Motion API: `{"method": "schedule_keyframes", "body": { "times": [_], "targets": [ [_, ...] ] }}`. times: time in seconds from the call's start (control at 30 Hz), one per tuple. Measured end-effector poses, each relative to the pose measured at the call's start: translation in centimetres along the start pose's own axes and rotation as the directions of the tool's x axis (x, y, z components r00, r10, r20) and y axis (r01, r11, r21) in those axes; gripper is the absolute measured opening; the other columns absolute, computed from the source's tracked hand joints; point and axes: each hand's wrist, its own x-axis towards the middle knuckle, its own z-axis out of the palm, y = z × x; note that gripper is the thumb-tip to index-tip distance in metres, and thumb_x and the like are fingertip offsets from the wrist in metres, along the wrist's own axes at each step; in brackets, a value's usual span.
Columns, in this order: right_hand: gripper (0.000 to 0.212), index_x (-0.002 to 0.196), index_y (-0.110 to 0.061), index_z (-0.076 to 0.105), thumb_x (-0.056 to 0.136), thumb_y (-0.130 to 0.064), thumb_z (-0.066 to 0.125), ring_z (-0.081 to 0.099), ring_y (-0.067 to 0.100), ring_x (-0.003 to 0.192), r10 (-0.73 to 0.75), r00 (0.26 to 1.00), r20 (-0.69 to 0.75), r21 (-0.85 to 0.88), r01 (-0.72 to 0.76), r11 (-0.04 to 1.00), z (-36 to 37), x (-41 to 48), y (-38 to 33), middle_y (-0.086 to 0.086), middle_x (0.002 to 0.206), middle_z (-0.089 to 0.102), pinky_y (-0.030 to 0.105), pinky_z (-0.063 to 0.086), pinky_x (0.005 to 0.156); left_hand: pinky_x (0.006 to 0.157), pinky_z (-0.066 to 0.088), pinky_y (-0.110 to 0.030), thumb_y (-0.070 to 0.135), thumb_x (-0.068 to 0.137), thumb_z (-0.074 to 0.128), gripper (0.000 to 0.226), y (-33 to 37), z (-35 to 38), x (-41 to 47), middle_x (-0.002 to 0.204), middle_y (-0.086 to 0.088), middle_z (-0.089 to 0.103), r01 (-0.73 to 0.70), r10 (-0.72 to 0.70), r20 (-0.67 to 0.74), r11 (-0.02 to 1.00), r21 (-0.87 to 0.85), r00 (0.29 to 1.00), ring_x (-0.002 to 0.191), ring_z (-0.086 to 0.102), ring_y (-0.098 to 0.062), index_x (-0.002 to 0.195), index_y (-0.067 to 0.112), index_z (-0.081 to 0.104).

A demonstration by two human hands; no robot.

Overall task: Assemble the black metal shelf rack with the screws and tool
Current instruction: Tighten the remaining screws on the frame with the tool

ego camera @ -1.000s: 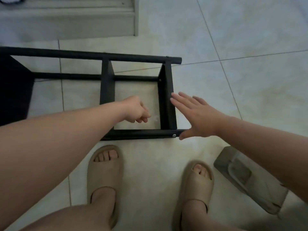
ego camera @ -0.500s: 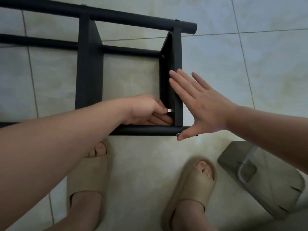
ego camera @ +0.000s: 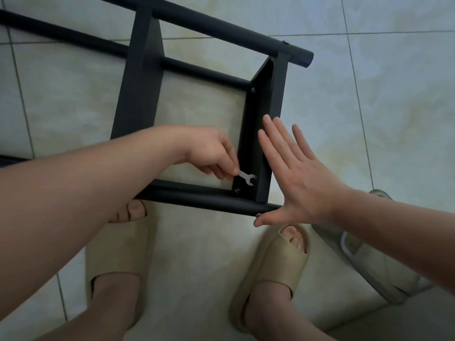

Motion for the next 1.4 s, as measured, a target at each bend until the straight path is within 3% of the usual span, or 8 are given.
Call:
{"method": "schedule_keyframes", "body": {
  "times": [0.1,0.27,0.43,0.57,0.77,0.97,1.1,1.4],
  "targets": [
    [0.140,0.159,0.006,0.003,0.072,-0.096,0.044,-0.007,0.040,0.156,0.008,0.999,-0.041,0.045,-0.006,0.999,0.8,0.2,-0.3,0.025,0.167,-0.005,0.059,0.006,0.125,0.069,0.048,-0.023,0.022,0.084,0.078,0.006,-0.1,-0.5,0.0,0.077,0.009,0.074,-0.001,0.003,-0.022,0.999,0.051,1.000,0.081,0.068,-0.008,0.080,0.026,0.076],
    [0.138,0.158,0.008,0.007,0.072,-0.093,0.047,-0.003,0.044,0.155,0.001,0.996,-0.092,0.086,0.007,0.996,1.6,0.3,-0.2,0.028,0.166,0.000,0.061,0.011,0.125,0.071,0.050,-0.024,0.014,0.086,0.074,0.012,0.2,-0.2,0.4,0.079,0.005,0.072,0.000,0.001,0.076,1.000,-0.009,0.997,0.082,0.065,-0.010,0.080,0.024,0.077],
    [0.137,0.157,0.008,0.008,0.073,-0.092,0.047,0.000,0.045,0.155,-0.009,0.994,-0.113,0.086,0.019,0.996,1.8,0.3,-0.2,0.030,0.165,0.003,0.060,0.013,0.125,0.071,0.051,-0.023,0.010,0.090,0.068,0.013,0.3,0.1,0.5,0.076,0.005,0.072,-0.005,0.027,0.119,0.983,-0.182,0.993,0.075,0.065,-0.009,0.086,0.020,0.075],
    [0.137,0.157,0.010,0.010,0.073,-0.093,0.046,0.000,0.046,0.155,-0.011,0.993,-0.116,0.091,0.021,0.996,1.8,0.4,-0.1,0.030,0.165,0.003,0.059,0.013,0.125,0.078,0.051,-0.028,0.011,0.095,0.060,0.012,-0.2,0.5,0.4,0.093,-0.001,0.077,0.018,0.040,0.144,0.925,-0.380,0.989,0.086,0.072,-0.012,0.091,0.015,0.071],
    [0.137,0.157,0.009,0.010,0.072,-0.092,0.047,-0.001,0.045,0.155,-0.013,0.992,-0.124,0.102,0.026,0.994,1.8,0.4,-0.1,0.029,0.165,0.002,0.058,0.011,0.125,0.075,0.055,-0.028,0.007,0.094,0.053,0.044,-0.5,1.6,0.2,0.089,-0.009,0.075,-0.012,0.085,0.086,0.774,-0.634,0.993,0.090,0.074,-0.021,0.054,0.019,0.067],
    [0.136,0.157,0.008,0.008,0.073,-0.093,0.044,-0.001,0.045,0.155,-0.018,0.991,-0.134,0.105,0.033,0.994,2.0,0.4,0.0,0.029,0.165,0.002,0.059,0.013,0.125,0.071,0.057,-0.029,0.014,0.095,0.060,0.016,-0.6,1.9,0.5,0.085,-0.009,0.077,-0.047,0.048,-0.016,0.800,-0.598,0.999,0.084,0.076,-0.021,0.079,0.016,0.058],
    [0.136,0.156,0.008,0.008,0.073,-0.093,0.044,-0.001,0.045,0.155,-0.023,0.990,-0.139,0.099,0.037,0.994,2.1,0.4,0.1,0.029,0.165,0.002,0.059,0.013,0.125,0.073,0.055,-0.029,0.022,0.094,0.067,0.004,-0.6,2.1,0.9,0.086,-0.004,0.077,-0.047,0.030,-0.039,0.831,-0.554,0.999,0.086,0.076,-0.018,0.091,0.019,0.065],
    [0.136,0.157,0.008,0.008,0.073,-0.093,0.044,0.000,0.045,0.155,-0.024,0.990,-0.139,0.099,0.038,0.994,2.0,0.5,0.1,0.029,0.165,0.003,0.059,0.012,0.125,0.076,0.051,-0.029,0.027,0.093,0.068,0.004,-0.3,2.3,0.9,0.086,0.001,0.078,-0.070,0.028,-0.089,0.851,-0.520,0.996,0.072,0.072,-0.007,0.096,0.025,0.069]
  ]
}}
